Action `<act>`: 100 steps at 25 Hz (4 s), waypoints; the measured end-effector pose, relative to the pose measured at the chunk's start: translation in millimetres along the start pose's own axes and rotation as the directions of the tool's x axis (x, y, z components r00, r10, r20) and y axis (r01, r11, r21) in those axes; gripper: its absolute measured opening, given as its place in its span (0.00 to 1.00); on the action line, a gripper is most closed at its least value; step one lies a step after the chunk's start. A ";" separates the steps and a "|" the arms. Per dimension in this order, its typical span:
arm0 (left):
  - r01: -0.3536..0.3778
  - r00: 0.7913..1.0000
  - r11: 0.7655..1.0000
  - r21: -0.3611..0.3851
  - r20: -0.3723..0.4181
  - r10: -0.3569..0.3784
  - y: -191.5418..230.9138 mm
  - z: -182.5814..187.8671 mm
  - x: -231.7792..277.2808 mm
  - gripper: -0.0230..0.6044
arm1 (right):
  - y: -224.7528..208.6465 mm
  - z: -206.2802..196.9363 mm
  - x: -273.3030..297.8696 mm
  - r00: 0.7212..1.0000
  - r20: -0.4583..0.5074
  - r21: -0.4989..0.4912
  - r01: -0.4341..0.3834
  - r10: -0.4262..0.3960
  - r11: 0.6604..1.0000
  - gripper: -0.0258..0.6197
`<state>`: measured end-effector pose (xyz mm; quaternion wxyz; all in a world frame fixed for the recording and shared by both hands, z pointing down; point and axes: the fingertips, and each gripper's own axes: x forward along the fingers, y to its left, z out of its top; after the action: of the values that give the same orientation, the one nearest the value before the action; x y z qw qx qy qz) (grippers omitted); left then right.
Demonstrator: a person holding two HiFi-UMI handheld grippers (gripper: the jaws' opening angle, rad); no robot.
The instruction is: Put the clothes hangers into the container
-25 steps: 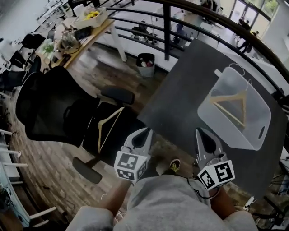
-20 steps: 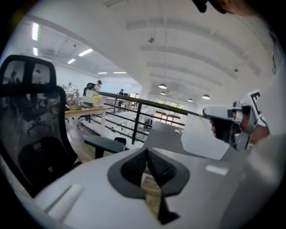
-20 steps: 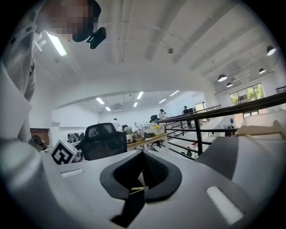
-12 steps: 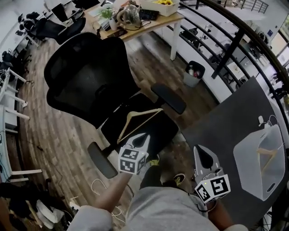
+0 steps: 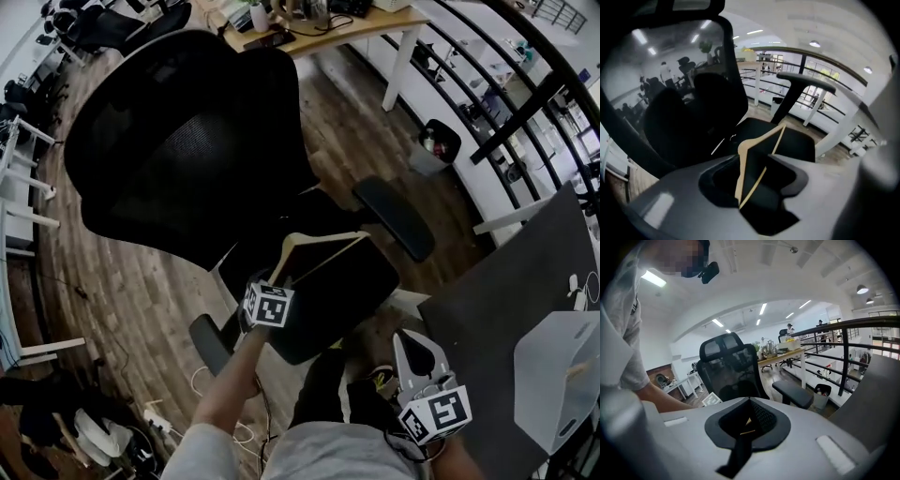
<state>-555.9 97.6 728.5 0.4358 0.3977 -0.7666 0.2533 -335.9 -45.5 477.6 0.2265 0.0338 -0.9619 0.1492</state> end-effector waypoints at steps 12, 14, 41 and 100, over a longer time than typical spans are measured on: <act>-0.004 0.972 1.000 -0.009 -0.234 0.001 40.5 -101.7 158.5 0.39 | -2.2 -73.6 66.8 0.986 -0.167 0.065 0.016 -0.005 0.998 0.04; 0.009 0.968 1.000 -0.006 -0.251 -0.010 40.4 -109.1 172.6 0.39 | -2.3 -81.2 69.6 0.981 -0.194 0.063 0.021 -0.008 0.998 0.04; -0.069 0.996 0.957 0.281 -0.026 0.080 20.1 -59.7 80.2 0.17 | 29.0 -63.5 62.4 0.993 -0.120 0.129 -0.009 0.024 0.992 0.04; -0.099 0.727 0.080 0.992 0.127 -0.675 -748.8 219.4 -375.1 0.19 | -157.2 -66.0 -589.2 0.526 0.417 0.356 0.656 -0.741 0.666 0.04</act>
<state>77.6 -333.6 325.7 -0.1400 0.7879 -0.3967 0.4497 240.4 -176.9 314.1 -0.0105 0.4742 -0.8742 0.1039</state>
